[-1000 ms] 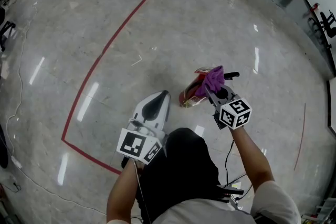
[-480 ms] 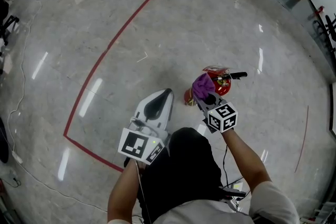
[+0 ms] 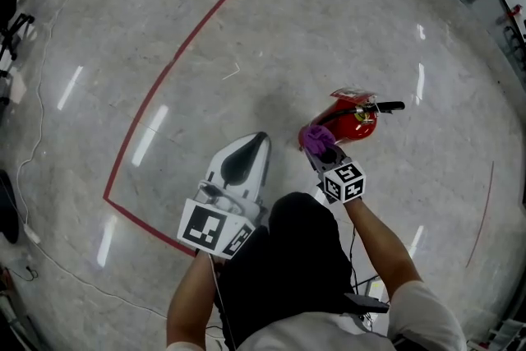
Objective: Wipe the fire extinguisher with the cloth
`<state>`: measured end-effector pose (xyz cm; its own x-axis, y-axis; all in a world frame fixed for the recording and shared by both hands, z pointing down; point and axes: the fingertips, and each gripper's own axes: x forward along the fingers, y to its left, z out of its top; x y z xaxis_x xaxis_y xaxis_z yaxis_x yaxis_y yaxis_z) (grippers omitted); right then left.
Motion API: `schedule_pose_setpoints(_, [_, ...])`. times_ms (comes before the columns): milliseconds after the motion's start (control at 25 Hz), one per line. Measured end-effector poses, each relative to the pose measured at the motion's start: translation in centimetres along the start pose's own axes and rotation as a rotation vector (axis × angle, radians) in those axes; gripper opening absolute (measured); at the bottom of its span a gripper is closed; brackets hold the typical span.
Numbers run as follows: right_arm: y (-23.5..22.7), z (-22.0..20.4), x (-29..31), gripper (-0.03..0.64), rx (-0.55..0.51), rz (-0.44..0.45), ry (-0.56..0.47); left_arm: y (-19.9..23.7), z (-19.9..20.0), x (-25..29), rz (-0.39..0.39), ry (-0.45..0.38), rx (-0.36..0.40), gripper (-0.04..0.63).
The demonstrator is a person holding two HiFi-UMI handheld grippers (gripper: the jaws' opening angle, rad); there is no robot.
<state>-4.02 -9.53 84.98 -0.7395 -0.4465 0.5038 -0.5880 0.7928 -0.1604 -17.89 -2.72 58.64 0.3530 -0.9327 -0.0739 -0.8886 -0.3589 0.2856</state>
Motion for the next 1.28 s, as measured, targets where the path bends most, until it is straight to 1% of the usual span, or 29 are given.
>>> schedule_pose_setpoints(120, [-0.3,-2.5,1.3,0.049,-0.003,0.010,0.012,0.3,-0.4,-0.4,0.009,0.009,0.007,0.005])
schedule_pose_setpoints(280, [-0.9,-5.8,3.1,0.049,-0.006,0.015,0.060,1.0,-0.9,-0.9,0.025,0.025,0.022,0.005])
schedule_pose_setpoints(600, [-2.2,-11.2,5.4,0.049,0.051,0.009,0.106,2.2,-1.9,-1.5,0.055,0.039,0.011,0.005])
schedule_pose_setpoints(880, [-2.0,-12.2,6.8,0.049,0.052,0.018,0.108,2.3,-2.8,-1.6,0.059,0.049,0.003,0.005])
schedule_pose_setpoints(1280, [-1.3,-14.0,7.4,0.049,0.061,0.026,0.150,2.9,-3.2,-2.1,0.076,0.054,-0.007,0.005])
